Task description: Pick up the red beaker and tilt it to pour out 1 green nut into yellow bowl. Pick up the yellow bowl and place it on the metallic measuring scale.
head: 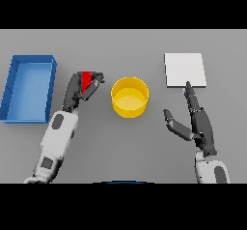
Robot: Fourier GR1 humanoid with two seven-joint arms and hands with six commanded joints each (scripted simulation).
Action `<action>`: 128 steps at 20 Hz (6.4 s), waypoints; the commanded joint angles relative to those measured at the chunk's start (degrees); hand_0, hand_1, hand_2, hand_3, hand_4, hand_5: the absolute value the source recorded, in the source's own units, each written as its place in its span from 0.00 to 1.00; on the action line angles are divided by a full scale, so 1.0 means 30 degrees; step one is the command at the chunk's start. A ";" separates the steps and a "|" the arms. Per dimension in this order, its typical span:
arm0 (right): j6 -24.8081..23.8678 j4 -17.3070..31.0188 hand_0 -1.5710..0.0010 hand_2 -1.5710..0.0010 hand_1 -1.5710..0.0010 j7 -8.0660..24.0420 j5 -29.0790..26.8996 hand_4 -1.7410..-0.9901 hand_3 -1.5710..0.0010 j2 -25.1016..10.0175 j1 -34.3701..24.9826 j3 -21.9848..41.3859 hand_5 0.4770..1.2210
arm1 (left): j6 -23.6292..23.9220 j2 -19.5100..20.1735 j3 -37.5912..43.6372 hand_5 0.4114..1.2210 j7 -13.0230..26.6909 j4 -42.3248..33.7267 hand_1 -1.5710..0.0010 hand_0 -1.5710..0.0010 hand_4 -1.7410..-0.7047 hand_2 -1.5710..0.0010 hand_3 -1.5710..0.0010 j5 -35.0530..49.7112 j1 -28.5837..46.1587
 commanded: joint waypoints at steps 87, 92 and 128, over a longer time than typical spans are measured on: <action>-0.0354 0.0407 1.00 1.00 1.00 -0.0224 0.1046 0.81 1.00 -0.0009 -0.0750 0.0461 0.18 | -0.7187 1.2170 -0.3987 1.00 0.4920 1.1030 0.00 0.00 0.00 0.00 0.01 -0.7830 -1.7581; 0.0034 0.0541 1.00 1.00 1.00 -0.0629 0.0846 0.81 1.00 -0.0227 -0.0605 0.0504 0.22 | -0.4307 1.2544 -0.1621 1.00 0.8141 0.8798 0.00 0.00 0.00 0.00 0.00 -0.4751 -1.2876; 0.1196 0.0984 1.00 1.00 1.00 0.0162 0.3304 0.87 1.00 -0.2432 -0.2498 0.1530 0.25 | -0.4816 1.1180 -0.0551 0.30 1.2008 -0.5910 0.98 0.98 0.91 0.99 0.98 0.1370 0.0979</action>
